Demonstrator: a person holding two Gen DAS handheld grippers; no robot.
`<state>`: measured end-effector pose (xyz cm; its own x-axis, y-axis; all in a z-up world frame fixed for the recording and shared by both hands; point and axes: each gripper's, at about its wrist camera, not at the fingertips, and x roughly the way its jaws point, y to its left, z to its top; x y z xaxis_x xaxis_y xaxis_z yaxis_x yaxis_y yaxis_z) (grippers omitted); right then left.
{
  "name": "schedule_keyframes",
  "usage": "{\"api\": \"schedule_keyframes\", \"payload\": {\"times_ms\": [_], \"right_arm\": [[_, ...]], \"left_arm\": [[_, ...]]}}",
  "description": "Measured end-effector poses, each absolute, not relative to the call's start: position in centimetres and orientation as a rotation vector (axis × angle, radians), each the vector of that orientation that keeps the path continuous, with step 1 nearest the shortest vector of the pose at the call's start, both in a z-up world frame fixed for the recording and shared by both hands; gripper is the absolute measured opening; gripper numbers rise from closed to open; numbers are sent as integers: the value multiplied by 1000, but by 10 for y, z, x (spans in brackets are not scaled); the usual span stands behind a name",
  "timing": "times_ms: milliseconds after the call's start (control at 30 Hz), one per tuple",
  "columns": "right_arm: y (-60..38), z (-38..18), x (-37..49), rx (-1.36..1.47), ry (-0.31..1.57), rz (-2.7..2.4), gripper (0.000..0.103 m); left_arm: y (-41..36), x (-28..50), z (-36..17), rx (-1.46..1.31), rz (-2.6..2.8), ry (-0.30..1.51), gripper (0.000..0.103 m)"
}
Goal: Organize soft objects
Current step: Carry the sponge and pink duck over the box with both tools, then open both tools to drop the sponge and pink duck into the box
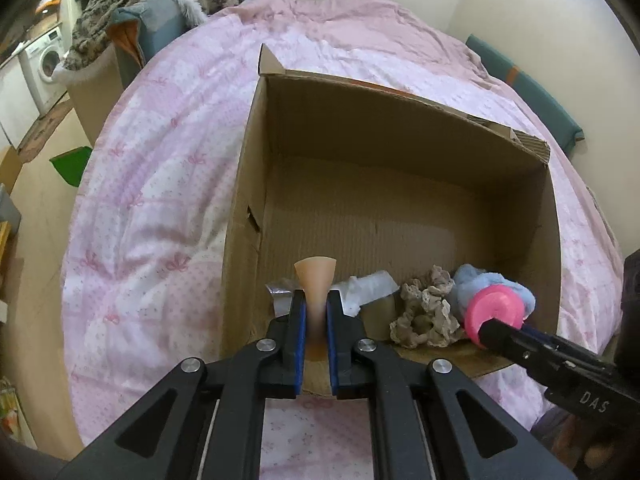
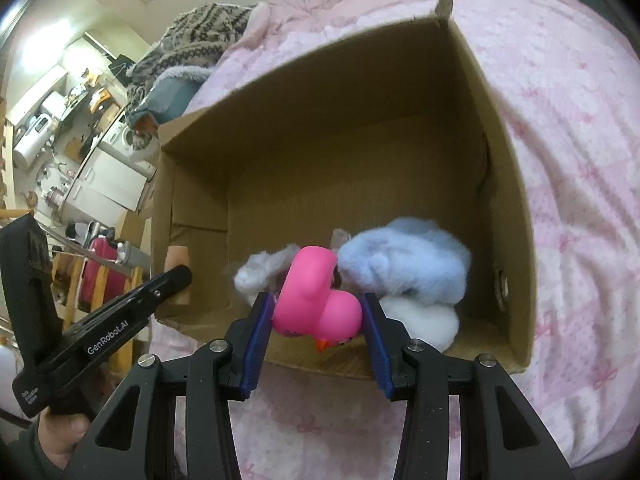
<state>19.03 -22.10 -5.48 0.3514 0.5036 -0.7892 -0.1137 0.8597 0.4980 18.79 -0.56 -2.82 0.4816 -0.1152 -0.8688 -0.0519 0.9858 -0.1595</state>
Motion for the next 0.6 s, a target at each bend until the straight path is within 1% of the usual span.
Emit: {"api": "schedule_keyframes", "payload": {"times_ms": [67, 167, 467, 533, 567, 600], "right_arm": [[-220, -56, 191, 384, 1154, 412, 47], [-218, -55, 190, 376, 1146, 409, 47], [-222, -55, 190, 399, 1139, 402, 47], [-223, -55, 190, 399, 1134, 398, 47], [-223, -54, 190, 401, 1132, 398, 48], [-224, -54, 189, 402, 1131, 396, 48]], "left_arm": [[-7, 187, -28, -159, -41, 1065, 9], [-8, 187, -28, -153, -43, 1066, 15], [-12, 186, -34, -147, -66, 1089, 18], [-13, 186, -33, -136, -64, 1088, 21], [-14, 185, -33, -132, -66, 1087, 25], [-14, 184, -33, -128, -64, 1084, 32]]}}
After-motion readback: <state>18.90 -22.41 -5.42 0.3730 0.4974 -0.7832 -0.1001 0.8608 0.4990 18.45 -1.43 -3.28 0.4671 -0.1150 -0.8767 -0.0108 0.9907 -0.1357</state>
